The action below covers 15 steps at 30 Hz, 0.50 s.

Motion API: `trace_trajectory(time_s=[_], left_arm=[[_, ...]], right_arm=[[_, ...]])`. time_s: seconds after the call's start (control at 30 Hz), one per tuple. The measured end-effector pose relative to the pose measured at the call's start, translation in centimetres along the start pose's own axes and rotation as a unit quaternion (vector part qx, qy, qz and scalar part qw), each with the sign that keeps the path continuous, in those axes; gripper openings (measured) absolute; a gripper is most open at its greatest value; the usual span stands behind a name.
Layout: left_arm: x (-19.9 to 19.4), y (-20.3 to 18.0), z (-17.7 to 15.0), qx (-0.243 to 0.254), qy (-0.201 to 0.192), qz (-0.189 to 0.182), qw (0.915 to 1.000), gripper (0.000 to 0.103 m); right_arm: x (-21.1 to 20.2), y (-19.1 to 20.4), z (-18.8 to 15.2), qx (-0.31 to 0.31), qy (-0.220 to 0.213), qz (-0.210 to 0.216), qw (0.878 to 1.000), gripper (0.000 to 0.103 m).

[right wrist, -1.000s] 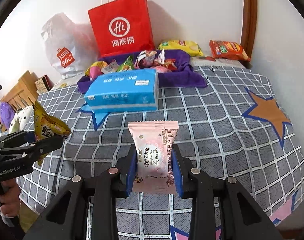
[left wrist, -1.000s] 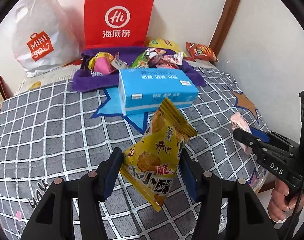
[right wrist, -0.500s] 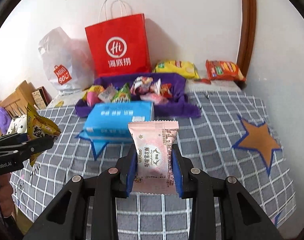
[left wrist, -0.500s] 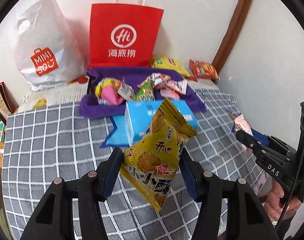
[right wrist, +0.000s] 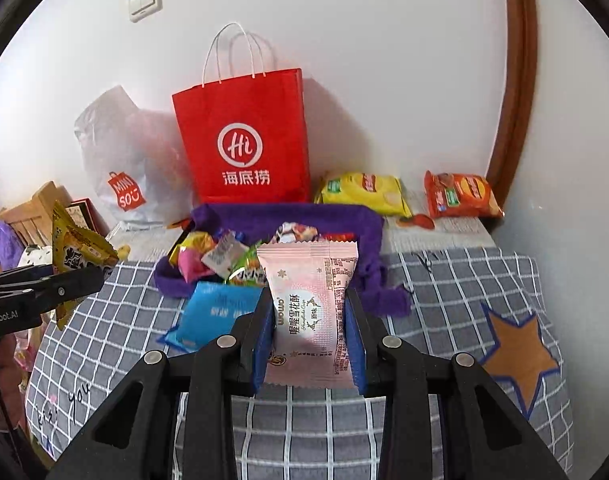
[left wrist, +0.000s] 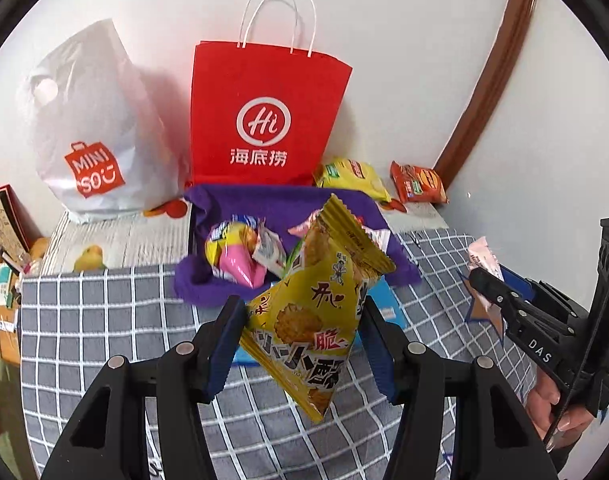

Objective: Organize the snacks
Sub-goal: 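Carry the pink packet and yellow chip bag over the purple towel with both grippers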

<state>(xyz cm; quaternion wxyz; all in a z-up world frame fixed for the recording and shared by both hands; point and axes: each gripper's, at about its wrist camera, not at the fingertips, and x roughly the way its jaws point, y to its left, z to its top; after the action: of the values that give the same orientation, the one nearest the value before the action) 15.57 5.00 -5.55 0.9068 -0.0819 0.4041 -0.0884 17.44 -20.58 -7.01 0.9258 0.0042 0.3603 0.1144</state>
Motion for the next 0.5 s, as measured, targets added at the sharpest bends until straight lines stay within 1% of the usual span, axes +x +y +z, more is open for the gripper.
trace_trajectory(time_s=[0.3,0.5], left_arm=[[2.0,-0.3,3.9,0.008,-0.005,0.001,1.0000,0.055],[3.7,-0.3,6.5,0.012,-0.006,0.007,0.9999,0.055]], right_arm=[[3.4,0.6,4.0,-0.010,0.001,0.002,1.000,0.033],[6.1,-0.2,6.5,-0.002,0.004,0.008,1.000,0.033]])
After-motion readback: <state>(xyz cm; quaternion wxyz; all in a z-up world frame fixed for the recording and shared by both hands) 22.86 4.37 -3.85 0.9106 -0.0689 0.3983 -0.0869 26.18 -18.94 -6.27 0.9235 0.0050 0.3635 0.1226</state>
